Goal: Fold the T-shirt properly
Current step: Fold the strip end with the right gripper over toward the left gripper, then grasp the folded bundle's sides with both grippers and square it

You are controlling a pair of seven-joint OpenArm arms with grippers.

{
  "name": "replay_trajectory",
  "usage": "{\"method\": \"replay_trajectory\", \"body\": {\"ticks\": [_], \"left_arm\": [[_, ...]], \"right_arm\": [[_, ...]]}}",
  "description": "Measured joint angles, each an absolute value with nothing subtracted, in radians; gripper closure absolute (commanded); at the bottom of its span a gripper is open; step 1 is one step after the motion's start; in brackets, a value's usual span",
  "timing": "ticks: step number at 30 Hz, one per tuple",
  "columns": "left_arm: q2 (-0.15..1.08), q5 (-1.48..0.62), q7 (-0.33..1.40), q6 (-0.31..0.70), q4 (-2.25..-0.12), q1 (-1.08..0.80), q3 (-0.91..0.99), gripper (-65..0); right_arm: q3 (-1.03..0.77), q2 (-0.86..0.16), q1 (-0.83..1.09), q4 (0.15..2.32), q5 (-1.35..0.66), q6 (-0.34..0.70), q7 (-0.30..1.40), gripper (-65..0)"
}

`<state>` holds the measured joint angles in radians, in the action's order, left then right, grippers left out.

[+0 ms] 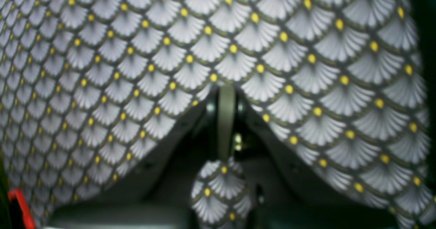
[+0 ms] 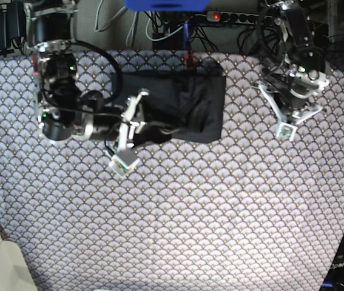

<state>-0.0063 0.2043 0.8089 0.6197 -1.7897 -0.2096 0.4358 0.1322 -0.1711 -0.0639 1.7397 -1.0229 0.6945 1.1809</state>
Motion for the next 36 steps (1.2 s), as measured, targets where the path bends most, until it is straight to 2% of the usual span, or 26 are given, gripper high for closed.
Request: {"method": "replay_trajectory", "body": {"ticks": [3, 5, 12, 18, 20, 23, 25, 28, 36], "left_arm": [[-0.017, 0.192, 0.803, 0.711, -1.809, -0.204, 0.426, 0.0], [-0.035, 0.202, 0.812, 0.702, -1.842, -0.192, 0.427, 0.0], [-0.097, 0.211, 0.811, 0.700, -1.876, -0.105, 0.381, 0.0], [-0.101, 0.197, 0.814, 0.703, -1.834, -0.141, 0.193, 0.0], [-0.116, 0.197, 0.810, 0.703, -1.834, -0.163, 0.154, -6.8], [-0.143, 0.198, 0.813, 0.703, -1.850, -0.194, 0.155, -21.4], [-0.147, 0.201, 0.812, 0.700, -1.877, -0.209, 0.161, -27.9], [-0.147, 0.169, 0.812, 0.698, -1.919, -0.239, 0.191, -29.9], [-0.138, -0.100, 0.812, 0.684, -1.930, -0.276, 0.342, -30.3]], "right_arm": [[0.131, -0.230, -0.026, 1.818, -1.022, 0.694, 1.178, -9.8], [0.131, -0.274, -0.003, 1.875, -1.023, 0.694, 1.182, -7.5], [0.054, -0.373, 0.081, 1.911, -1.026, 0.694, 1.179, -7.3], [-0.033, -0.410, 0.112, 1.912, -1.029, 0.694, 1.169, -7.3], [-0.057, -0.410, 0.139, 1.912, -1.029, 0.694, 1.180, -7.3], [-0.070, -0.410, 0.144, 1.911, -1.028, 0.694, 1.191, -7.3], [-0.071, -0.418, 0.136, 1.911, -1.029, 0.694, 1.181, -7.3], [-0.071, -0.420, 0.138, 1.911, -1.029, 0.694, 1.185, -7.3], [-0.069, -0.421, 0.139, 1.911, -1.029, 0.694, 1.184, -7.3]]}}
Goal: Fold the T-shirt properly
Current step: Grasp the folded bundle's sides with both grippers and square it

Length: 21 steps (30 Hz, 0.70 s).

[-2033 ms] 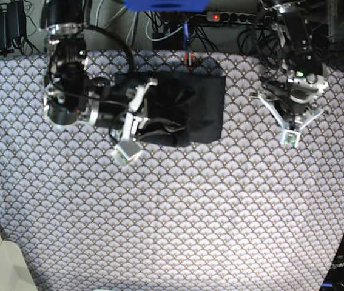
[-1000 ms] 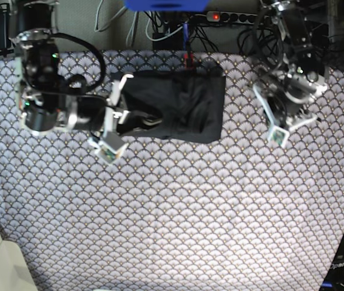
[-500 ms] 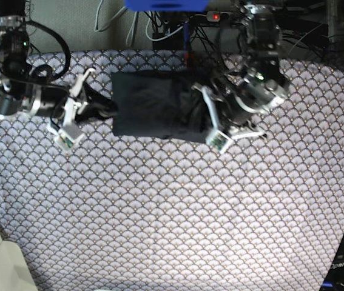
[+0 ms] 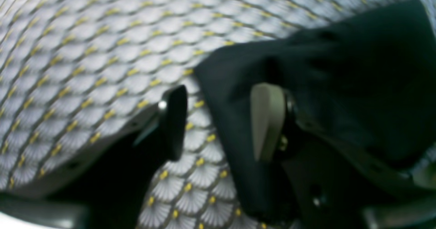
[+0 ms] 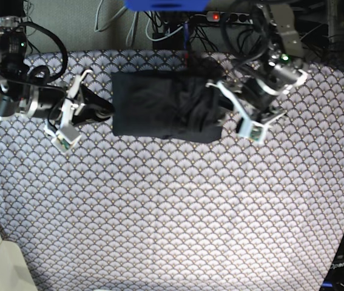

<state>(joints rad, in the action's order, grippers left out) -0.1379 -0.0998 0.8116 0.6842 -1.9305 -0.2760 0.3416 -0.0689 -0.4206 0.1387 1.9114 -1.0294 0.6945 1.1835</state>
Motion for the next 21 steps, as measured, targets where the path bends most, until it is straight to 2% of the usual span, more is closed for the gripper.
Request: {"method": "replay_trajectory", "body": {"ticks": [11, 16, 21], "left_arm": [[-0.069, -0.550, 0.949, 0.693, -1.930, -0.306, 0.432, -30.3], [-0.073, -0.583, 0.950, 0.692, -1.928, -0.307, 0.433, -30.3], [-0.075, -0.593, 0.950, 0.693, -1.821, -0.306, 0.394, -30.3]], "right_arm": [[-0.066, -0.420, 0.137, 1.911, -1.029, 0.694, 1.181, -7.3], [-0.066, -0.419, 0.137, 1.911, -1.029, 0.694, 1.180, -7.3], [-0.066, -0.418, 0.137, 1.911, -1.029, 0.694, 1.180, -7.3]]}}
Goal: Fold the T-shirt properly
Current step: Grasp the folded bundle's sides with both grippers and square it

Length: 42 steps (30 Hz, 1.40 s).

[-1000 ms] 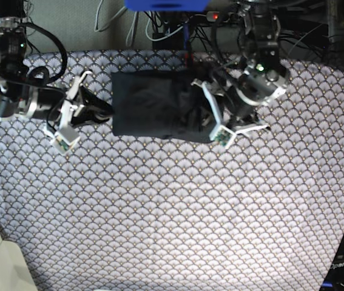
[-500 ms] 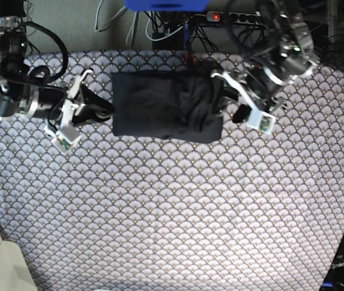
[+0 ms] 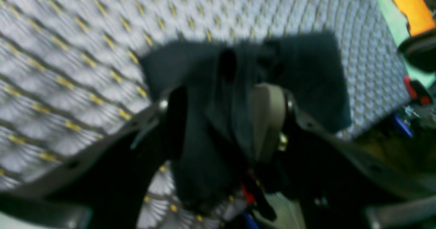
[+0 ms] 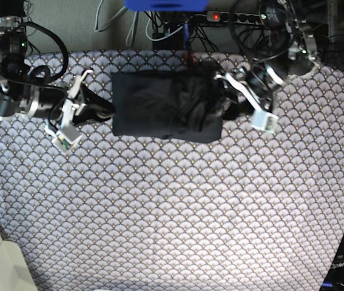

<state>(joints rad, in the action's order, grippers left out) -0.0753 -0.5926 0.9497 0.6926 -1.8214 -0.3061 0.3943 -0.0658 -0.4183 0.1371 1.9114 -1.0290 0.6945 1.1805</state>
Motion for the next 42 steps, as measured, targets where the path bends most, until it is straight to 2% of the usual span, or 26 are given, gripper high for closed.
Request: {"method": "replay_trajectory", "body": {"ticks": [24, 25, 27, 30, 31, 38, 42], "left_arm": [[-0.068, -0.593, 0.938, 0.688, -1.641, -0.243, 0.292, -29.6], [-0.067, -0.593, 0.938, 0.688, -1.640, -0.244, 0.292, -28.6], [-0.067, -0.593, 0.938, 0.688, -1.640, -0.246, 0.292, -21.4], [-0.067, -0.595, 0.943, 0.689, -1.644, -0.240, 0.291, -2.4], [-0.067, -0.594, 0.945, 0.688, -1.644, -0.234, 0.292, 0.0], [-0.066, -0.592, 0.947, 0.688, -1.646, -0.224, 0.296, 0.0], [-0.067, -0.603, 0.950, 0.698, -1.721, -0.234, 0.340, 0.0]], "right_arm": [[-0.066, -0.418, 0.137, 1.911, -1.029, 0.694, 1.177, -7.3], [-0.066, -0.418, 0.137, 1.911, -1.029, 0.694, 1.177, -7.3], [-0.066, -0.418, 0.138, 1.911, -1.029, 0.694, 1.177, -7.3], [-0.066, -0.418, 0.137, 1.911, -1.029, 0.694, 1.177, -7.3], [-0.066, -0.418, 0.137, 1.911, -1.029, 0.694, 1.177, -7.3], [-0.066, -0.418, 0.137, 1.911, -1.029, 0.694, 1.177, -7.3], [-0.066, -0.418, 0.137, 1.911, -1.029, 0.694, 1.178, -7.3]]}}
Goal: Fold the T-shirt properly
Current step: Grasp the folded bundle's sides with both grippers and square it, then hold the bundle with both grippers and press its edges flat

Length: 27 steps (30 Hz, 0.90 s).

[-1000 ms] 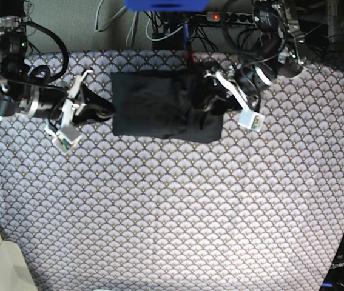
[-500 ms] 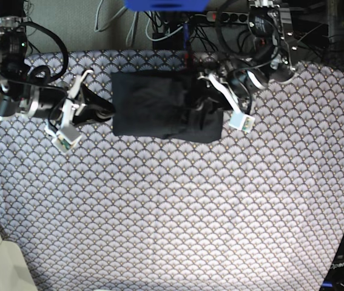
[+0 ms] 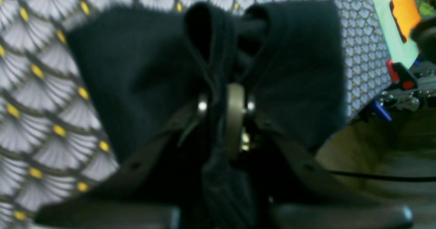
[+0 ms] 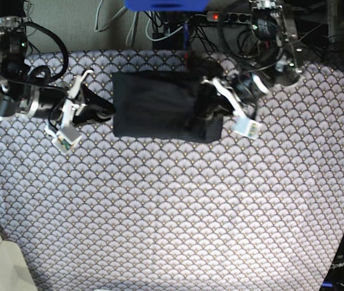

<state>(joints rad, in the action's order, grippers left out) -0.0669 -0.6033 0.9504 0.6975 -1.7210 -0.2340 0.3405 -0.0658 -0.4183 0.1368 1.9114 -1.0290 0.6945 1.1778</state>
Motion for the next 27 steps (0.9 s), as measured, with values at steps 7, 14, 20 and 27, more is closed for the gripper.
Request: {"method": "replay_trajectory", "body": {"ticks": [7, 14, 20, 27], "left_arm": [[-0.042, -0.599, 1.011, 0.696, -1.748, -0.234, 0.482, 0.0], [-0.034, -0.589, 1.015, 0.692, -1.663, -0.210, 0.487, 0.0], [-0.033, -0.589, 1.013, 0.692, -1.620, -0.183, 0.485, 0.0], [-0.034, -0.589, 1.014, 0.692, -1.620, -0.185, 0.485, 0.0]], "right_arm": [[-0.066, -0.418, 0.137, 1.911, -1.029, 0.694, 1.178, -7.3], [-0.065, -0.406, 0.137, 1.911, -1.029, 0.694, 1.177, -7.3], [-0.066, -0.369, 0.137, 1.913, -1.029, 0.694, 1.181, -6.9], [-0.064, -0.328, 0.133, 1.913, -1.029, 0.694, 1.180, -6.9]]}}
